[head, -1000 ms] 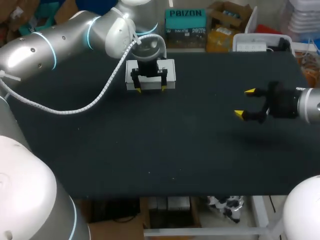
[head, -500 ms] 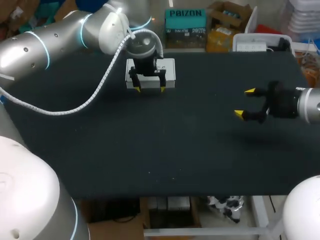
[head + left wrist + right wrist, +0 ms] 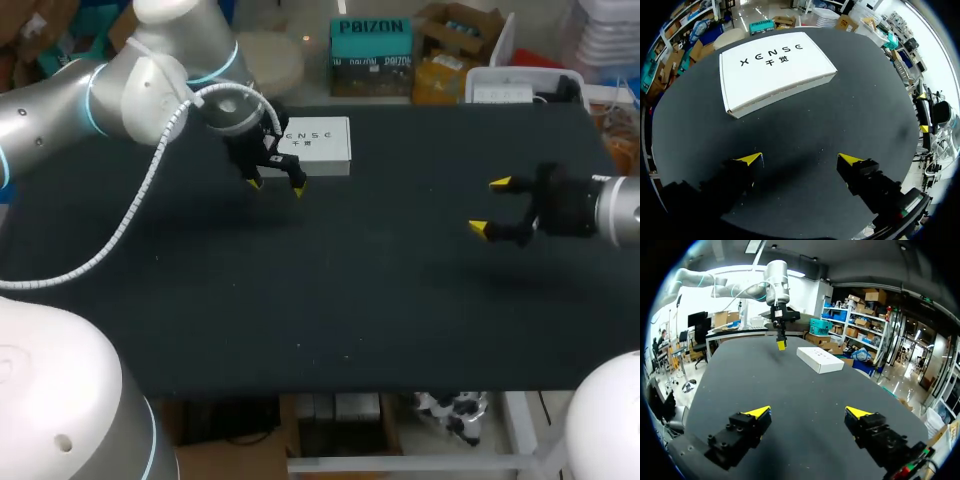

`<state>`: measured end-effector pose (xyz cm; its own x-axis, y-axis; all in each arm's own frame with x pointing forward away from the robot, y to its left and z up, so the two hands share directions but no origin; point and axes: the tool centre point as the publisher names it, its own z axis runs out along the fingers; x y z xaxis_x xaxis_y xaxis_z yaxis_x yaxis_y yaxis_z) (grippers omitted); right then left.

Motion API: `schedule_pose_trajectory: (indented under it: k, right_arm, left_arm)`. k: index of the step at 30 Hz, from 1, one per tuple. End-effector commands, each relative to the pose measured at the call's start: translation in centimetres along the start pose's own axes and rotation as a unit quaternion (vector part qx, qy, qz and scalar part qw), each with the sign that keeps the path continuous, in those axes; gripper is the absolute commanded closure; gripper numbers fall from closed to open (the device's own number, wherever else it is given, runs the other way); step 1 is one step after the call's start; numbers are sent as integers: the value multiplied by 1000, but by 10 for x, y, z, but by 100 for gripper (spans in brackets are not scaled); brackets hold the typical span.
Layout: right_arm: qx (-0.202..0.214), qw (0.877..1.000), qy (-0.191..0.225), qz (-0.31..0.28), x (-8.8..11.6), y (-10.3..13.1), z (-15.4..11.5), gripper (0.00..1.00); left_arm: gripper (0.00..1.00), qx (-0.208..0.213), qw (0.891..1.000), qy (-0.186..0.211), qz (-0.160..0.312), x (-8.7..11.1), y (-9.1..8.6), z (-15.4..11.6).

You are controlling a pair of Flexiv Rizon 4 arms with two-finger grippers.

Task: Assemble the packaging by folding the flat box into shape, placing the metal phone stand inside, and closing the box properly

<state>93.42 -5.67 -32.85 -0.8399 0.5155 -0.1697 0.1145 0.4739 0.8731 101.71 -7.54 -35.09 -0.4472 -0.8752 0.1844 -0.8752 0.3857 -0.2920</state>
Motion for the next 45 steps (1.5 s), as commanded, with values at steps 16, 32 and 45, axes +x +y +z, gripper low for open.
schedule_pose_trajectory:
  k: [16,32,45]
  right_arm:
    - [-3,1000,2,0,-1,-1,-1,0]
    - [-3,1000,2,0,-1,-1,-1,0]
    - [-3,1000,2,0,-1,-1,-1,0]
  left_arm:
    - [0,224,950,83,200,-13,45,-42]
    - [0,260,941,63,206,4,98,-62]
    - [0,293,934,42,200,4,127,-75]
